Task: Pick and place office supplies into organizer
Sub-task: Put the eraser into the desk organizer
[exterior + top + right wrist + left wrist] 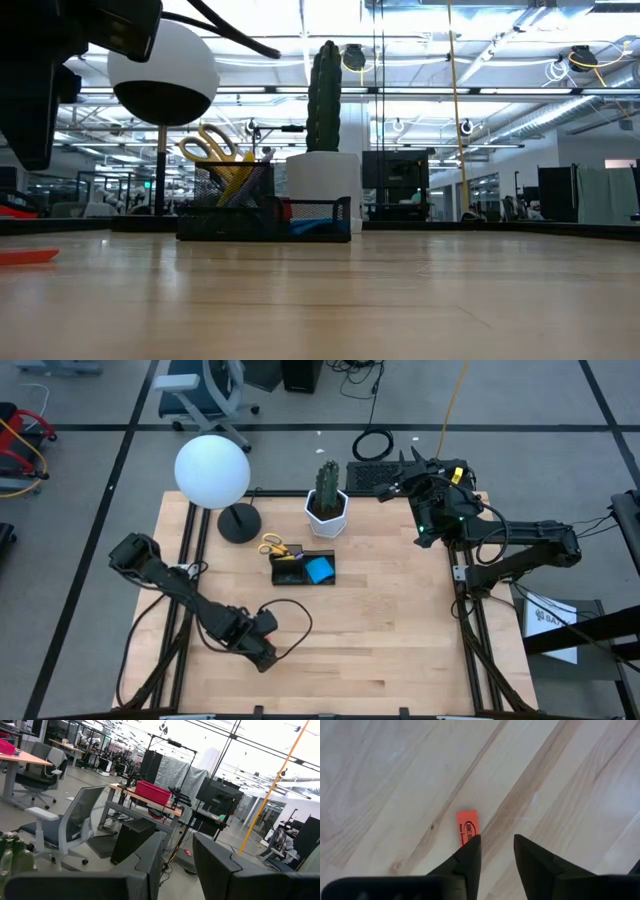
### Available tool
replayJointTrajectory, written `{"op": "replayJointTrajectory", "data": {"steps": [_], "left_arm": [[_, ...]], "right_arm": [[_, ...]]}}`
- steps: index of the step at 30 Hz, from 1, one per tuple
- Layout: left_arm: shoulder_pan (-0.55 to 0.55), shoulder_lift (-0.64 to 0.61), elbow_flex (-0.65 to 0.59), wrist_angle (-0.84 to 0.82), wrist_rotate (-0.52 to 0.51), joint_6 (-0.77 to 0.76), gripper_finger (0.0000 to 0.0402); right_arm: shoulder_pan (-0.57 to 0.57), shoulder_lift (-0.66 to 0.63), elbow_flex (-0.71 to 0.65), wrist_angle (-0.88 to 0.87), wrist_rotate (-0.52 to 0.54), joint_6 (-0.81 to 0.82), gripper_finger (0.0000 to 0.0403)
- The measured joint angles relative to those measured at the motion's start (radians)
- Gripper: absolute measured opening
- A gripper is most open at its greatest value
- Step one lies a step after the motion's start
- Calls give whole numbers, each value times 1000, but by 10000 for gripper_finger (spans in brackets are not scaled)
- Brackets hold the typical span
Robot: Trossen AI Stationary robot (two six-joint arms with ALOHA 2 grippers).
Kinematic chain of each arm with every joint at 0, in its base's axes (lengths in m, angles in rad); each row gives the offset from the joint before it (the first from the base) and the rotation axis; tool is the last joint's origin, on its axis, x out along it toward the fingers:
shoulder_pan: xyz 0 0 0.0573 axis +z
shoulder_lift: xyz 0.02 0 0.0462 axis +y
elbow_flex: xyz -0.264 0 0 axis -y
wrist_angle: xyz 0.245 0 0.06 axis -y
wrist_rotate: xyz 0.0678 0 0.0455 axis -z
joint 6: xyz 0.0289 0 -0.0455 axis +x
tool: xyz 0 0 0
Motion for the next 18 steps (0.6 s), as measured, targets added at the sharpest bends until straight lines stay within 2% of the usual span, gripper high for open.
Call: {"op": "replayJointTrajectory", "data": {"steps": [5, 14, 18], "left_arm": [[11, 0, 0, 0, 24, 1, 147], [15, -1, 0, -1, 19, -2, 229], [14, -1, 0, 0, 20, -17, 247]], "right_arm": [[0, 0, 0, 0, 0, 0, 100], [0, 0, 0, 0, 0, 0, 100], [0, 0, 0, 0, 0, 0, 100]]}}
